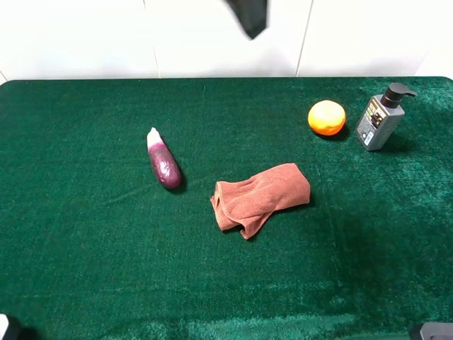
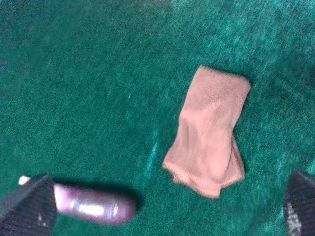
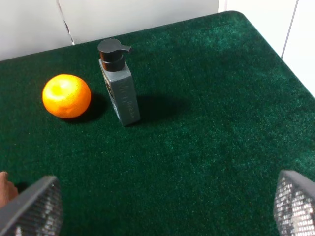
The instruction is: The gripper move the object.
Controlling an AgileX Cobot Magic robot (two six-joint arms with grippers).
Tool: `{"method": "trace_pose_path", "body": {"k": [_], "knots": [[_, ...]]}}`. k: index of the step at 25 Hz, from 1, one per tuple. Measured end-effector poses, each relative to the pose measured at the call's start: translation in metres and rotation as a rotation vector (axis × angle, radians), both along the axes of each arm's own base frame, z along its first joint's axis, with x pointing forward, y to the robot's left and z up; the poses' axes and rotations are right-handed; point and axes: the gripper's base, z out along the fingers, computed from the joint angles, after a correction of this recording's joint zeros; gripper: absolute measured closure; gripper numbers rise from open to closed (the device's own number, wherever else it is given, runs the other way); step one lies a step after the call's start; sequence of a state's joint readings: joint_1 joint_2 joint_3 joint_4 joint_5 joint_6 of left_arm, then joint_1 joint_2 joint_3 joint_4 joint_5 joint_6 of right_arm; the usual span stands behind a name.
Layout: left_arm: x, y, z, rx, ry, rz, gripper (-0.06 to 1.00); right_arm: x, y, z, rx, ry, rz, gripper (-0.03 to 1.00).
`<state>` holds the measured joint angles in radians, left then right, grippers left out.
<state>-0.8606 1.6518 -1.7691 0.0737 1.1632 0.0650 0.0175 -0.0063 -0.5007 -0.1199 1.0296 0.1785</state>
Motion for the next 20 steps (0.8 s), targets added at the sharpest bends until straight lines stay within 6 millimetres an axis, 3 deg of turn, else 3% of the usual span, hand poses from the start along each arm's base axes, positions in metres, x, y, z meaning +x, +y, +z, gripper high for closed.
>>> {"method": "trace_pose_path", "body": {"k": [15,20], "knots": [[-0.098,0.124,-0.001,-0.021,-0.034,0.134,-0.05,0.0,0.0,0.0,0.0,0.0,0.0,0.31],[-0.128,0.159,-0.013,-0.062,-0.044,0.164,-0.05,0.0,0.0,0.0,0.0,0.0,0.0,0.31]]}}
